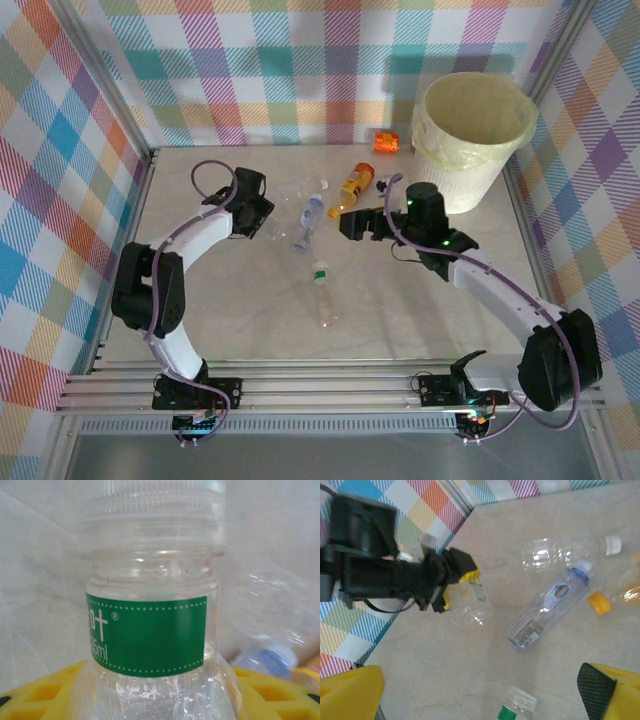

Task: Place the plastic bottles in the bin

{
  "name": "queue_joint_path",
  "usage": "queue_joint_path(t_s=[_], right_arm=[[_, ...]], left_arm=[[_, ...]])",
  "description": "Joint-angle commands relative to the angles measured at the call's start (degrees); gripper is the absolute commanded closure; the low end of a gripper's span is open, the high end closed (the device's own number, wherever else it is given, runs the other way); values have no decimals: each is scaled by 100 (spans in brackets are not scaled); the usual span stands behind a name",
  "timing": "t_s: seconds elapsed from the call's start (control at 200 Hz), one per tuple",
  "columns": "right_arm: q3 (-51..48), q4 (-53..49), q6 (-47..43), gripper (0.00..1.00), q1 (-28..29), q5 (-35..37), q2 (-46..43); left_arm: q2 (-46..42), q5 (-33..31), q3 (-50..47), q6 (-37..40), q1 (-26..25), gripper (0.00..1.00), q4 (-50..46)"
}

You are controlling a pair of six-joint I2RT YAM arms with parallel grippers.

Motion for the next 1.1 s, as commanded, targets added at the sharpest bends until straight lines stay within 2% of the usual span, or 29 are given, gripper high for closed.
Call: queue_joint_path(t_s=[0.0,0.205,0.515,0.56,0.85,1.095], right_arm=[[-130,993,614,0,204,309,219],[-261,1556,893,0,396,297,541],[-21,2074,821,0,466,-498,1122],[11,2205,820,0,471,-550,1213],[125,3202,834,0,536,-1476,1783],[211,3285,902,3,594,-1181,1993]], left_arm=[[-428,-64,4,350,-302,62,85],[-872,-99,137,576,-831,62,88],[-1322,306,8,526,-1322,63,583],[-1371,314,-32,499,-1367,63,840],[-1457,360,-184,350,-1452,63,991],[-1447,489,-172,322,-1452,63,1101]])
